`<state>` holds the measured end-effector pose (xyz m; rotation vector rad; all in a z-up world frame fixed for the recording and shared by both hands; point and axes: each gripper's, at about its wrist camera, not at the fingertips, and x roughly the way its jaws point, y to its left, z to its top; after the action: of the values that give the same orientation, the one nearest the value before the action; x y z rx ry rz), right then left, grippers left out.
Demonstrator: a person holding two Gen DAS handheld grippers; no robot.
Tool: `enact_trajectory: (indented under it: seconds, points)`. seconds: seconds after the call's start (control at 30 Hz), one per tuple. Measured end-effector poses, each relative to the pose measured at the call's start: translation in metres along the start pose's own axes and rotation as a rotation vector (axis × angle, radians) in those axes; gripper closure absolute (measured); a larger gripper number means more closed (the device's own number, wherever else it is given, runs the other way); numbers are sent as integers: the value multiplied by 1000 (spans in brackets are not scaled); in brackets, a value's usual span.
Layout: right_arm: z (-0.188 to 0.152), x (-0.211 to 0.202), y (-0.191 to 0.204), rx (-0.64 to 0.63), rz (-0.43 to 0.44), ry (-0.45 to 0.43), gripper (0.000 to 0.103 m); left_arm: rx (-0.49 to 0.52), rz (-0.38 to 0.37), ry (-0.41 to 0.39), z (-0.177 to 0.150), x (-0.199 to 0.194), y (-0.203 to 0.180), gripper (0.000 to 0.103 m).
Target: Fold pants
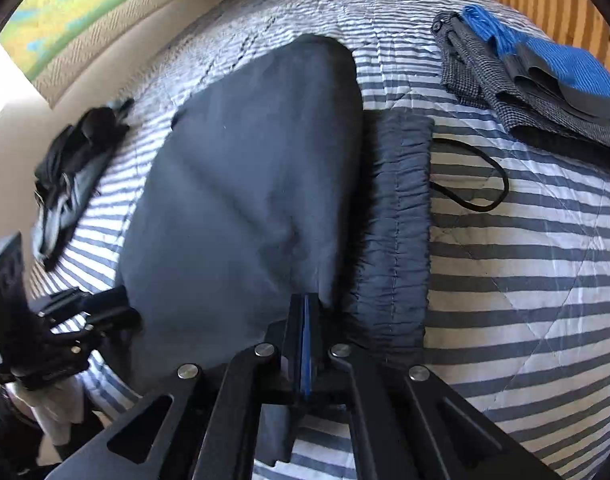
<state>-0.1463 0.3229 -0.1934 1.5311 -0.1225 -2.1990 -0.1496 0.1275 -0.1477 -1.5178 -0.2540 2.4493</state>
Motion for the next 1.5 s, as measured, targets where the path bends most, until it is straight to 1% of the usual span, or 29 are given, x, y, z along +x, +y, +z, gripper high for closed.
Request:
enact_trajectory:
  seconds: [0.03,0.07,0.1,0.13,0.17,0.23,0.27,0.33,0.4,0.47,0.53,0.6,0.7,0.77,0.83,0.93,0.97,1.0,1.03,1.07,1.1,1.13,1.17,1.2,1.23,1.27,1.3,1.37,1.5]
  points:
    - [-2,-9,0,-12,7,-25,90,-4,-13,-12,0,-6,-1,66]
    - [-5,-17,0,-29,-11,-48,74,-3,-7,-26,1,-15,0,66]
    - [-9,-25,-1,-38,-55,-71,63,-3,9,-36,2,-21,2,63]
    - [-12,-33,-2,-48,-98,-100,46,-7,28,-49,4,-28,5,58]
    - [-15,-39,-4,-50,-135,-127,42,-17,44,-55,5,-32,10,56]
    - [-15,-42,-6,-37,-158,-135,40,-52,62,-55,10,-37,22,53]
    - [-14,-40,-7,-29,-155,-125,38,-81,67,-47,13,-37,31,53]
    - [-10,-30,-6,-18,-176,-95,36,-128,68,-24,24,-31,45,50]
    - [-1,-18,-1,-35,-185,-69,36,-137,63,-4,33,-22,52,45]
    - [5,-2,2,-46,-193,-28,36,-139,78,9,42,-12,56,44]
    - [9,10,1,-65,-227,-3,36,-155,69,26,48,-2,61,44]
    - [12,14,-7,-65,-243,-2,29,-179,76,36,53,7,67,44]
    - [19,16,-28,-9,-192,10,22,-226,37,61,58,21,77,44]
    - [22,22,-46,60,-98,49,21,-230,21,57,60,26,79,41]
    - [23,24,-54,94,-46,54,19,-224,4,55,63,28,79,38]
    - [26,25,-53,84,-28,49,20,-234,-25,51,69,31,78,38]
    - [26,26,-51,77,-31,50,22,-239,-38,54,71,32,78,38]
    - [25,26,-48,67,-32,52,27,-241,-43,52,72,33,77,39]
    - [26,25,-46,61,-18,56,38,-240,-44,54,74,34,76,40]
    - [27,25,-45,61,-1,65,45,-233,-39,56,75,35,74,42]
    - [27,25,-43,64,1,70,46,-221,-34,60,75,36,71,48]
    - [27,25,-42,64,2,72,50,-206,-31,67,76,37,68,61]
    - [27,25,-42,64,9,72,58,-199,-49,84,78,40,65,71]
    - [26,24,-41,67,20,69,62,-195,-44,93,78,41,62,79]
    - [24,22,-40,71,26,62,69,-182,-30,89,80,43,58,88]
    - [23,20,-38,70,26,53,75,-156,-12,84,83,44,51,91]
    - [23,16,-34,60,18,42,78,-142,-3,75,84,42,46,98]
    - [23,9,-25,43,0,23,83,-115,20,52,85,36,34,99]
    - [23,-5,-9,7,-13,-13,84,-86,5,6,86,15,20,99]
